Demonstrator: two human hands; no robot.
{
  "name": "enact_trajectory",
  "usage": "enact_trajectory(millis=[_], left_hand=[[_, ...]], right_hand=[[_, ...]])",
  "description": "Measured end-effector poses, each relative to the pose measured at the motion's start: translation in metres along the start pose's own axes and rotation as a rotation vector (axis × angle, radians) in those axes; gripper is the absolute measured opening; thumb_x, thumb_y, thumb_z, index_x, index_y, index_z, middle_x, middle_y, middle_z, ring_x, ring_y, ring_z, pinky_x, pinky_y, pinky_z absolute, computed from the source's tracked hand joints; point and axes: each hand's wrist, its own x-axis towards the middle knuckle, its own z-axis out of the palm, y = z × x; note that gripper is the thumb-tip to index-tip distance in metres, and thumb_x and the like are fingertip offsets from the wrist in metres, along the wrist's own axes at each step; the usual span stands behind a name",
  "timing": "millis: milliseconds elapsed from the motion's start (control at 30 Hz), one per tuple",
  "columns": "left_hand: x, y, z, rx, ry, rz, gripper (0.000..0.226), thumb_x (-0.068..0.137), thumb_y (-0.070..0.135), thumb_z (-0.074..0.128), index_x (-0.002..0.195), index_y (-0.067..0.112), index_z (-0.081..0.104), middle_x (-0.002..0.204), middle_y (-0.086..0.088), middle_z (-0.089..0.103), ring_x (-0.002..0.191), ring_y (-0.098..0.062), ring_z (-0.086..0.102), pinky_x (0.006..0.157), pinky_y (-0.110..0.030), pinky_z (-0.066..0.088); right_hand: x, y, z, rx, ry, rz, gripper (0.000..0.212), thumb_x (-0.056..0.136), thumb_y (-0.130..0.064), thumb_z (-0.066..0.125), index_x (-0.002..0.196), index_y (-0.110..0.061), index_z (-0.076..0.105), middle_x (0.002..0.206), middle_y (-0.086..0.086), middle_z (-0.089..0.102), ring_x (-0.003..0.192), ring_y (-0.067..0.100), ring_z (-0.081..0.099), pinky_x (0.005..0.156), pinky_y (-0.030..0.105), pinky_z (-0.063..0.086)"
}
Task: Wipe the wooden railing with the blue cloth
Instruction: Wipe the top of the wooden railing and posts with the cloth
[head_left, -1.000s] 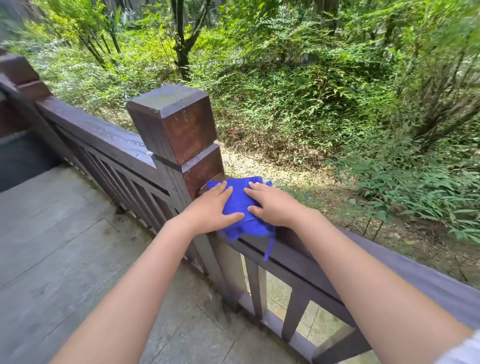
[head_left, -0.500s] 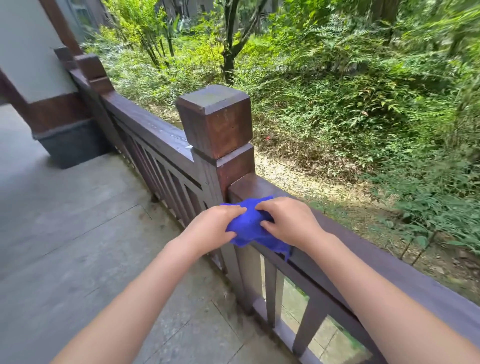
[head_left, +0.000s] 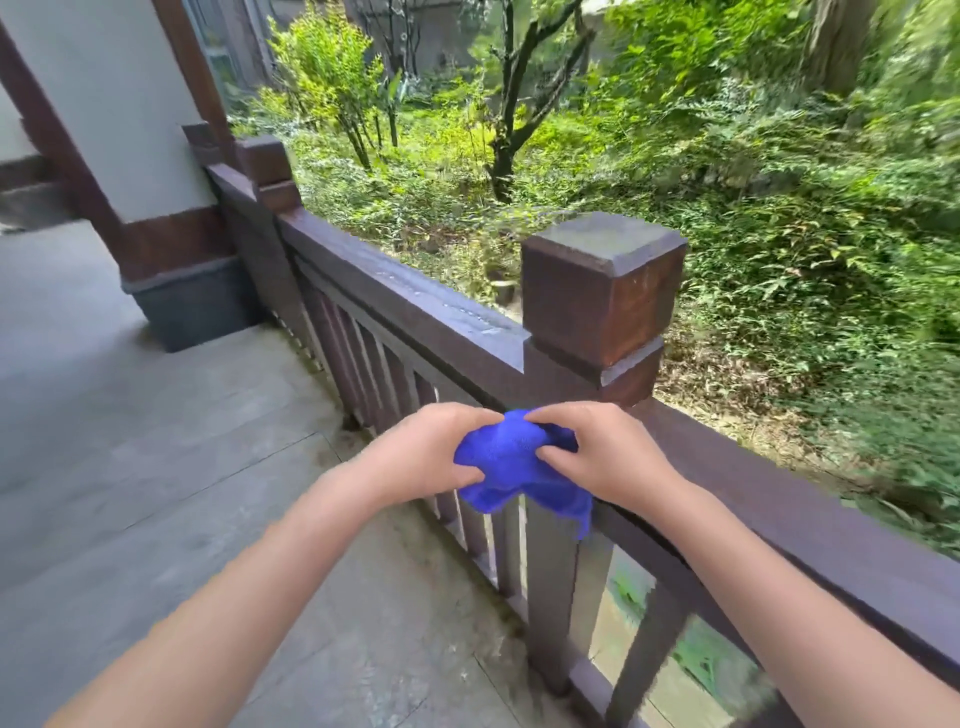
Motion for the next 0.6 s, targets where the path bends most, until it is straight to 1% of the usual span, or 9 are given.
enact_trajectory(millis=[100, 233, 300, 333, 400, 433, 467, 533, 600], left_hand=[[0.002, -0.043, -0.025, 0.062, -0.024, 0.053, 0.06, 0.071, 0.018, 0.065, 0.129, 0.022, 0.048, 0.127, 0.0, 0.059, 0.116, -0.015, 0.051, 0.098, -0.023, 0.039], [0.008, -0.086, -0.055, 0.083, -0.037, 0.129, 0.059, 0.073, 0.015, 0.064, 0.129, 0.018, 0.048, 0.125, -0.002, 0.059, 0.116, -0.016, 0.05, 0.098, -0.024, 0.038], [0.011, -0.102, -0.067, 0.055, -0.058, 0.142, 0.055, 0.071, 0.016, 0.065, 0.125, 0.019, 0.051, 0.119, -0.002, 0.062, 0.109, -0.016, 0.053, 0.093, -0.022, 0.039], [0.013, -0.11, -0.071, 0.034, -0.072, 0.142, 0.052, 0.071, 0.017, 0.067, 0.121, 0.02, 0.053, 0.114, -0.001, 0.063, 0.103, -0.014, 0.054, 0.086, -0.018, 0.038], [0.019, -0.125, -0.076, -0.017, -0.104, 0.142, 0.046, 0.069, 0.02, 0.07, 0.113, 0.023, 0.057, 0.103, 0.003, 0.062, 0.092, -0.01, 0.051, 0.073, -0.009, 0.035], [0.023, -0.132, -0.078, -0.043, -0.123, 0.145, 0.044, 0.068, 0.02, 0.071, 0.109, 0.024, 0.057, 0.099, 0.005, 0.061, 0.089, -0.009, 0.051, 0.07, -0.007, 0.036], [0.027, -0.138, -0.079, -0.072, -0.139, 0.152, 0.042, 0.067, 0.02, 0.071, 0.105, 0.025, 0.057, 0.098, 0.006, 0.06, 0.088, -0.009, 0.051, 0.069, -0.007, 0.038], [0.039, -0.149, -0.079, -0.147, -0.161, 0.165, 0.04, 0.065, 0.019, 0.072, 0.101, 0.026, 0.056, 0.099, 0.004, 0.059, 0.09, -0.011, 0.053, 0.071, -0.011, 0.043], [0.054, -0.156, -0.079, -0.229, -0.166, 0.166, 0.04, 0.064, 0.019, 0.072, 0.098, 0.027, 0.054, 0.101, 0.002, 0.059, 0.091, -0.011, 0.056, 0.073, -0.022, 0.051]], right_hand=[[0.027, -0.029, 0.022, -0.002, 0.056, 0.015, 0.035, 0.077, -0.022, 0.061, 0.112, -0.029, 0.062, 0.116, -0.008, 0.067, 0.108, 0.016, 0.058, 0.083, 0.029, 0.045], [0.06, -0.062, 0.044, -0.068, 0.099, 0.05, 0.035, 0.079, -0.023, 0.06, 0.113, -0.029, 0.06, 0.114, -0.005, 0.067, 0.108, 0.018, 0.057, 0.08, 0.03, 0.043], [0.075, -0.075, 0.049, -0.065, 0.092, 0.093, 0.033, 0.077, -0.023, 0.06, 0.109, -0.029, 0.061, 0.111, -0.006, 0.068, 0.106, 0.018, 0.058, 0.078, 0.031, 0.044], [0.082, -0.08, 0.051, -0.035, 0.073, 0.131, 0.032, 0.075, -0.022, 0.06, 0.105, -0.03, 0.062, 0.105, -0.008, 0.068, 0.101, 0.018, 0.059, 0.077, 0.032, 0.045], [0.095, -0.086, 0.053, 0.057, 0.013, 0.216, 0.026, 0.071, -0.021, 0.061, 0.095, -0.03, 0.061, 0.091, -0.012, 0.065, 0.09, 0.016, 0.06, 0.074, 0.034, 0.05], [0.101, -0.087, 0.053, 0.096, -0.015, 0.248, 0.024, 0.069, -0.021, 0.063, 0.091, -0.03, 0.059, 0.087, -0.014, 0.064, 0.082, 0.013, 0.06, 0.071, 0.034, 0.052], [0.107, -0.087, 0.054, 0.121, -0.036, 0.271, 0.023, 0.068, -0.021, 0.064, 0.089, -0.029, 0.058, 0.087, -0.014, 0.064, 0.073, 0.007, 0.058, 0.065, 0.033, 0.052], [0.116, -0.085, 0.054, 0.145, -0.055, 0.302, 0.021, 0.068, -0.021, 0.065, 0.086, -0.027, 0.057, 0.088, -0.012, 0.066, 0.06, 0.0, 0.055, 0.053, 0.026, 0.046], [0.125, -0.08, 0.053, 0.15, -0.031, 0.322, 0.02, 0.068, -0.021, 0.067, 0.085, -0.027, 0.058, 0.087, -0.009, 0.067, 0.064, 0.003, 0.056, 0.052, 0.02, 0.044]])
